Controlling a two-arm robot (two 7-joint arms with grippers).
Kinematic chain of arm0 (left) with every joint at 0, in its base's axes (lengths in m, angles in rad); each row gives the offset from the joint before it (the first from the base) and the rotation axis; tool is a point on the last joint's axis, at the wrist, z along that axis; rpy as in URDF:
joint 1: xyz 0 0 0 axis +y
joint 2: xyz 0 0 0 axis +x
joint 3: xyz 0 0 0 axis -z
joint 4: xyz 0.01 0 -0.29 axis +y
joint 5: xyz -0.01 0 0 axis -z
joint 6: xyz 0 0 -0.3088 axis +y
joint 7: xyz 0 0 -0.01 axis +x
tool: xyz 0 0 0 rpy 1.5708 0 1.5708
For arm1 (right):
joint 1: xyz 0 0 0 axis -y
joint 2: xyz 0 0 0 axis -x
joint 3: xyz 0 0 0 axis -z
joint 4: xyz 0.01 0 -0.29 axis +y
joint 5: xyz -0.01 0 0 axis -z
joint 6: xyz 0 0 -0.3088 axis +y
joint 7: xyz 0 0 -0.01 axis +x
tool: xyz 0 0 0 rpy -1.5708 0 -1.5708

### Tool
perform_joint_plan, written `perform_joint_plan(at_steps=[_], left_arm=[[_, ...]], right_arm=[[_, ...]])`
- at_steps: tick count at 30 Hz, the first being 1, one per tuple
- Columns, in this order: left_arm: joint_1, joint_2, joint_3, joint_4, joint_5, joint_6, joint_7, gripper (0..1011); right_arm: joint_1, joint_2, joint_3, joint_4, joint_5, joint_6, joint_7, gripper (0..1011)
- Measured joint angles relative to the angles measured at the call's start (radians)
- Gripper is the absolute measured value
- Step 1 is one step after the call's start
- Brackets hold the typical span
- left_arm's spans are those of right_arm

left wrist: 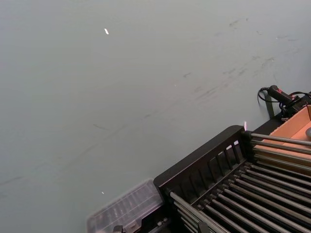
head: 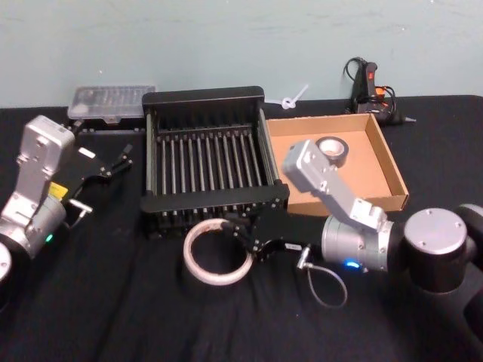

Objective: Pick up the white tape and place it into the black box , Pick up the silver tape and place it into the brown box.

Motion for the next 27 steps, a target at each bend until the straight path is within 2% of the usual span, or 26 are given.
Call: perform_joint_plan(at_steps=[7,14,21,27], left_arm=[[0.000,0.000,0.000,0.000,0.000,0.000,0.000,1001],[0.000,0.000,0.000,0.000,0.000,0.000,0.000,1001],[0.000,0.000,0.000,0.000,0.000,0.000,0.000,1001],[0.000,0.000,0.000,0.000,0.000,0.000,0.000,1001]], right_arm=[[0.000,0.018,0.022,-0.030,0.031,-0.020,-0.012,96],[0.007,0.016,0.052,-0.040,0.046,-0.033,-0.056,96],[0.025,-0.008,0.080,-0.027,0.046,-0.040,-0.109,96],[0.058,-0.046,0.099,0.011,0.027,-0.036,-0.163,96]])
